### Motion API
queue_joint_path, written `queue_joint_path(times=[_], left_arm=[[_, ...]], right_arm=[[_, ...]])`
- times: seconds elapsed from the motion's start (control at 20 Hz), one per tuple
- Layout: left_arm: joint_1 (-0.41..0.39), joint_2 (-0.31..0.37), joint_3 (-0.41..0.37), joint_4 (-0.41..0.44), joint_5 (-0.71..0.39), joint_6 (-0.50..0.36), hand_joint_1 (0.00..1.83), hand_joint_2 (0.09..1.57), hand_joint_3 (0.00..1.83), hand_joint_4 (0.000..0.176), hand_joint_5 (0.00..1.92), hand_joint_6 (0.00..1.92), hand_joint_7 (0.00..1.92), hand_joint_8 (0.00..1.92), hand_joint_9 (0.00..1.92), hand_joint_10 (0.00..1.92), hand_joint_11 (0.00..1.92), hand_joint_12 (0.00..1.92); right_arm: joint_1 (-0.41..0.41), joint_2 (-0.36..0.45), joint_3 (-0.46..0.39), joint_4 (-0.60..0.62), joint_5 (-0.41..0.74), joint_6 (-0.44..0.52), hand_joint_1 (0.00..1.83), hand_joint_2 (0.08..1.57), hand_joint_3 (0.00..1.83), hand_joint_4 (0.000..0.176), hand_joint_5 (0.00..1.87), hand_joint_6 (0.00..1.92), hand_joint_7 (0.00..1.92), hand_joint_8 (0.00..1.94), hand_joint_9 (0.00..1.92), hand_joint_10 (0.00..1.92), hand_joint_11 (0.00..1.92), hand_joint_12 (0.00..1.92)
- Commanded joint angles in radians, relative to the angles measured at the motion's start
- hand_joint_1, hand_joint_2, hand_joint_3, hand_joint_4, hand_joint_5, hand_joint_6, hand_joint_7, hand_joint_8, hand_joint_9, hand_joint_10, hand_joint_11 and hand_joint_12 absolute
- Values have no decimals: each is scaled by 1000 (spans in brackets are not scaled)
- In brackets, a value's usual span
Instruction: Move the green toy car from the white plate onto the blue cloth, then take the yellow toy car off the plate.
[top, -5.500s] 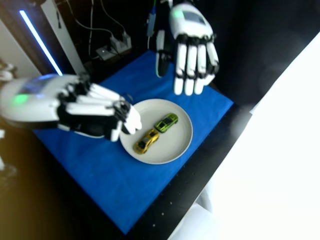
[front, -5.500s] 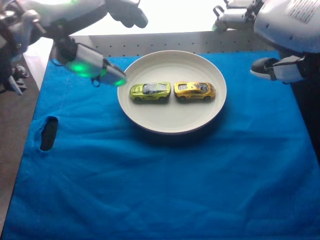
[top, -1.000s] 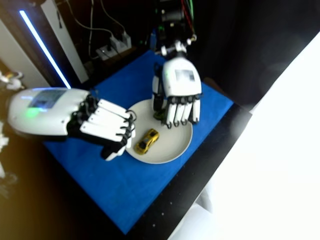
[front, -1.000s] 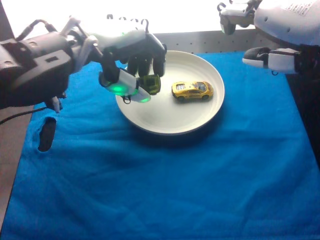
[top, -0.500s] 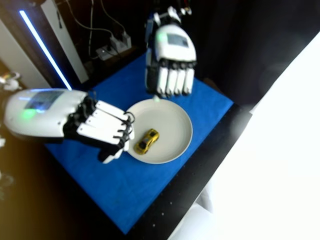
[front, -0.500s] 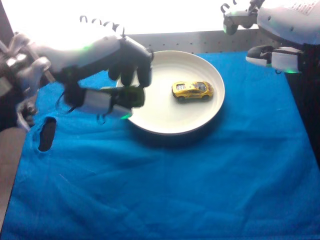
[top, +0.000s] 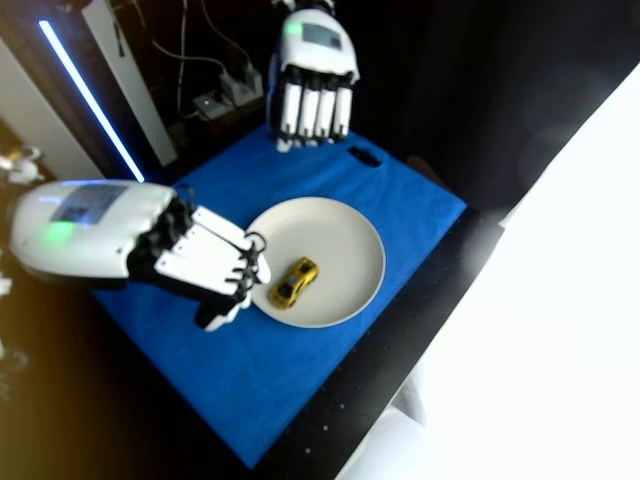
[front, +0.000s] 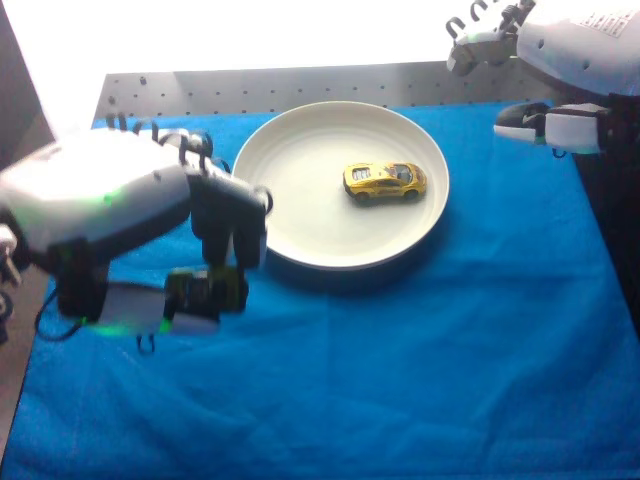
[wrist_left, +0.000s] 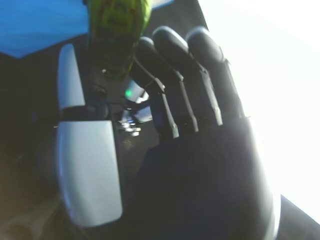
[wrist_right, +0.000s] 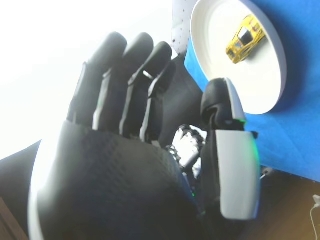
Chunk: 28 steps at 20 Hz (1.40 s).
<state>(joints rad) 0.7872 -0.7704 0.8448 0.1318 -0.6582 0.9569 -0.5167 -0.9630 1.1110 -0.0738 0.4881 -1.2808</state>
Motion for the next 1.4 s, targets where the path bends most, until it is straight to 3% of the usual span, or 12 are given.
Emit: queue_joint_path(times=[0.0, 0.15, 0.35, 0.5, 0.55, 0.6, 0.65, 0.85, 0.95, 1.1, 1.25, 1.35], left_arm=[[6, 5, -7, -11, -116, 1, 1185, 1180, 1, 0, 865, 1064, 852, 1334, 533, 1323, 294, 1777], [75, -1, -20, -42, -95, -1, 1198, 1162, 0, 0, 824, 1157, 957, 1139, 663, 1142, 425, 1506], [114, -41, 3, -77, -49, -1, 1171, 1200, 2, 0, 791, 1198, 848, 1323, 588, 1222, 372, 1612], [120, -55, 18, -95, -40, -1, 1156, 1222, 3, 1, 748, 1265, 810, 1373, 544, 1343, 346, 1669], [121, -55, 17, -96, -44, -1, 1137, 1240, 3, 16, 727, 1303, 763, 1418, 476, 1336, 275, 1663], [122, -53, 16, -98, -49, -1, 989, 1230, 0, 73, 744, 1329, 595, 1131, 390, 1269, 171, 1642], [122, -52, 16, -99, -51, -1, 888, 1136, 0, 25, 562, 918, 489, 883, 262, 1156, 36, 1641], [135, -52, 17, -123, -66, -1, 785, 1026, 0, 168, 400, 141, 291, 148, 62, 606, 0, 1140], [153, -51, 17, -150, -103, -1, 773, 1021, 0, 176, 300, 14, 131, 28, 45, 245, 0, 797], [184, -50, 16, -214, -182, 9, 591, 1006, 1, 176, 171, 1, 35, 0, 29, 37, 0, 215], [204, -47, 2, -312, -267, 110, 340, 1100, 4, 174, 179, 2, 59, 2, 46, 8, 0, 220], [209, -47, -7, -363, -315, 166, 336, 1145, 4, 169, 245, 10, 94, 4, 71, 5, 0, 208]], right_arm=[[1, 0, -1, 7, 119, -6, 966, 1153, 0, 0, 606, 549, 654, 826, 544, 1272, 410, 1785], [1, -3, 0, 9, 118, -6, 979, 1154, 0, 0, 573, 725, 639, 933, 556, 1321, 446, 1806], [1, -4, -1, 9, 118, -6, 983, 1151, 0, 0, 554, 763, 601, 914, 490, 1329, 355, 1839], [1, -4, -1, 10, 118, -6, 1001, 1146, 0, 0, 608, 615, 632, 844, 518, 1292, 390, 1803], [1, -4, -1, 10, 118, -6, 985, 1147, 0, 0, 620, 599, 622, 849, 512, 1306, 390, 1809], [1, -4, -1, 10, 118, -6, 1017, 1145, 0, 0, 614, 617, 610, 905, 503, 1351, 382, 1840], [1, -3, -1, 10, 118, -6, 1018, 1147, 0, 0, 604, 628, 607, 918, 503, 1346, 398, 1824], [1, -5, -1, 11, 118, -6, 974, 1159, 3, 0, 598, 611, 639, 821, 514, 1247, 348, 1783], [1, -7, -1, 15, 119, -6, 956, 1164, 2, 0, 606, 574, 670, 742, 542, 1155, 360, 1719], [1, -20, 6, 23, 118, -6, 860, 1141, 0, 0, 591, 493, 688, 462, 552, 902, 355, 1593], [1, -51, 23, 26, 117, -6, 942, 1085, 0, 0, 636, 376, 693, 334, 511, 940, 328, 1650], [1, -68, 35, 26, 109, -6, 930, 1065, 0, 0, 590, 438, 649, 359, 463, 941, 287, 1625]])
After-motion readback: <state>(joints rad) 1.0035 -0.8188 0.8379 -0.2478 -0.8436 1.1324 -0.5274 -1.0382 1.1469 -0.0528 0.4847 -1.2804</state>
